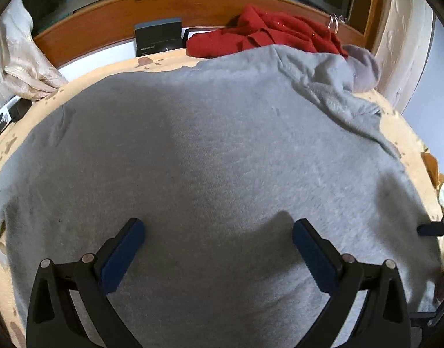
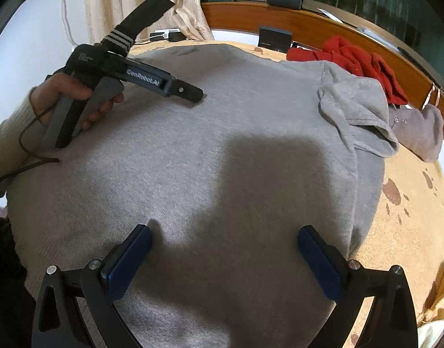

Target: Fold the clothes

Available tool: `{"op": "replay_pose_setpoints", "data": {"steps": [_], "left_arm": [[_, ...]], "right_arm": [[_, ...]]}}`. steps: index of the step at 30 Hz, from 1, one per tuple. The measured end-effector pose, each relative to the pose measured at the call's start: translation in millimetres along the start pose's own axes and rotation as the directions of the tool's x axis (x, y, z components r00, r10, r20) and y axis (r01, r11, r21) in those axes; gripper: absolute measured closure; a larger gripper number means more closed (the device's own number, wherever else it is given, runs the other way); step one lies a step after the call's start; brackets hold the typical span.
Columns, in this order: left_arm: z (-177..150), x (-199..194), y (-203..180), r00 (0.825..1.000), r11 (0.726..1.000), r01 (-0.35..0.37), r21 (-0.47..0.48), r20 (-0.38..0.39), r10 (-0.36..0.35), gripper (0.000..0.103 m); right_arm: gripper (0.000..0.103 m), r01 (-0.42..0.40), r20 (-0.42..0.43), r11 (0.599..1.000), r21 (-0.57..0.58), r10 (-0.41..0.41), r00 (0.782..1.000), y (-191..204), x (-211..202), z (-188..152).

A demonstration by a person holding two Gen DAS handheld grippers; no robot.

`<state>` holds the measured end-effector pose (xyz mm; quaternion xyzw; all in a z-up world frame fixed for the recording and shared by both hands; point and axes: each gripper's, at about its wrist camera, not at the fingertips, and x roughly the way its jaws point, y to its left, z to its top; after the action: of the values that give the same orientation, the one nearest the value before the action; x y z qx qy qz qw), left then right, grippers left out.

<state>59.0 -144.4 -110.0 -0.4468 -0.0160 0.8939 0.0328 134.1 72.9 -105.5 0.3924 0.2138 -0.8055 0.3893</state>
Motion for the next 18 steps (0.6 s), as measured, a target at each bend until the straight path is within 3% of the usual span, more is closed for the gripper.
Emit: {"op": "replay_pose_setpoints", "data": {"steps": [3, 5, 9, 11, 12, 15, 18], "left_arm": [[-1, -3, 5, 1.000, 1.000, 0.021, -0.015, 0.007, -0.021, 0.001], [0, -3, 7, 0.999, 0.999, 0.036, -0.024, 0.012, -0.035, 0.001], [1, -3, 9, 0.998, 0.998, 0.053, -0.035, 0.018, -0.052, 0.001], [1, -4, 10, 0.998, 0.997, 0.062, -0.041, 0.021, -0.061, 0.001], [1, -4, 11, 0.998, 0.997, 0.067, -0.044, 0.023, -0.066, 0.001], [2, -5, 12, 0.997, 0.995, 0.080, -0.053, 0.027, -0.078, 0.001], [3, -5, 12, 0.996, 0.995, 0.086, -0.056, 0.028, -0.084, 0.001]], "right_arm": [[0.000, 0.010, 0.038, 0.987, 0.159, -0.016, 0.999, -35, -14, 1], [0.000, 0.017, 0.066, 0.958, 0.287, -0.037, 0.997, -62, -27, 2], [0.001, 0.017, 0.113, 0.851, 0.525, -0.090, 0.990, -117, -51, 3], [0.006, 0.038, 0.101, 0.789, 0.613, -0.126, 0.987, -144, -56, -3], [0.013, 0.052, 0.086, 0.777, 0.627, -0.135, 0.987, -151, -55, -6], [0.074, 0.110, 0.022, 0.759, 0.641, -0.161, 0.987, -161, -45, -12], [0.075, 0.090, -0.004, 0.755, 0.650, -0.115, 0.993, -160, -29, -14]]}}
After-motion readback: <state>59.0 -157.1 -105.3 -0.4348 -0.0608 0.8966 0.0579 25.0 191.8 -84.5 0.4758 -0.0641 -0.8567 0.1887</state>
